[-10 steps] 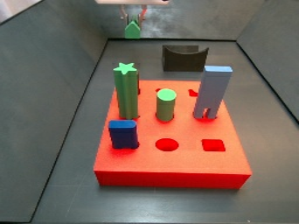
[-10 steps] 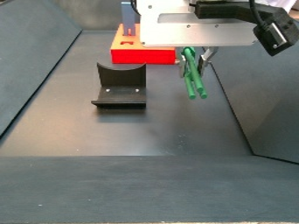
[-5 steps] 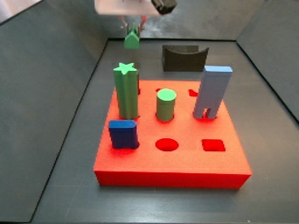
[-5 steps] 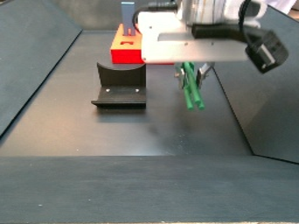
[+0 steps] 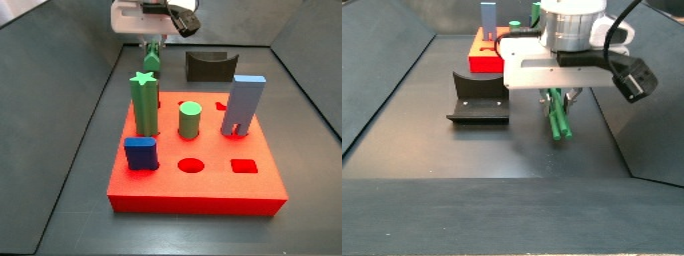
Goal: Pick up the 3 prong object. Move up. Rotate the 3 prong object. Place the 3 prong object on the fixture. Regrasp the 3 prong object. Move to above the board. Insert the 3 prong object.
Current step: Rotate the 3 prong object.
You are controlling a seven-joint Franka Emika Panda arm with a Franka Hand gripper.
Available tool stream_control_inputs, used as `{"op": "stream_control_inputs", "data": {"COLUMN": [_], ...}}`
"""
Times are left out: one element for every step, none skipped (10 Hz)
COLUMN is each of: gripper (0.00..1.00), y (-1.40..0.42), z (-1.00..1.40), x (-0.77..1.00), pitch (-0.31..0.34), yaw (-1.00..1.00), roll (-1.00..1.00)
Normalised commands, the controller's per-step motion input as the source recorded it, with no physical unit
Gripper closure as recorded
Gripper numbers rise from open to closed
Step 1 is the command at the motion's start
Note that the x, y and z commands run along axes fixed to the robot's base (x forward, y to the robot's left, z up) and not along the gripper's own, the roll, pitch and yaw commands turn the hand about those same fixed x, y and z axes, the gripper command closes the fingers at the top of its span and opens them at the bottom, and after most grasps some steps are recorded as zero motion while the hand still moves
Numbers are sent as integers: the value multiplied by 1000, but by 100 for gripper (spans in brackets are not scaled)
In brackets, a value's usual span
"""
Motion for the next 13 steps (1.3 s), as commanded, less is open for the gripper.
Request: {"op": "stream_control_inputs", "data": {"gripper": [100,100,100,100,0,0,0,0,0,0,0,0,0], "y": [16,20,25,26,0,0,0,2,3,5,5,1,-3], "z": [-440,-357,-279,-178,0,1000,1000,1000,1000,1000,1000,1000,1000], "x": [37,39,38,37,0,0,-4,-15,-12,-13,-14,-20,-25], "pitch": [-81,-81,-82,-93,0,0,7,33,55,82,89,96,97], "yaw": [7,2,-1,-3,0,0,0,-6,-12,-17,-15,-7,6], "roll": [-158,-167,-176,-186,0,0,0,15,30,54,67,91,106]}}
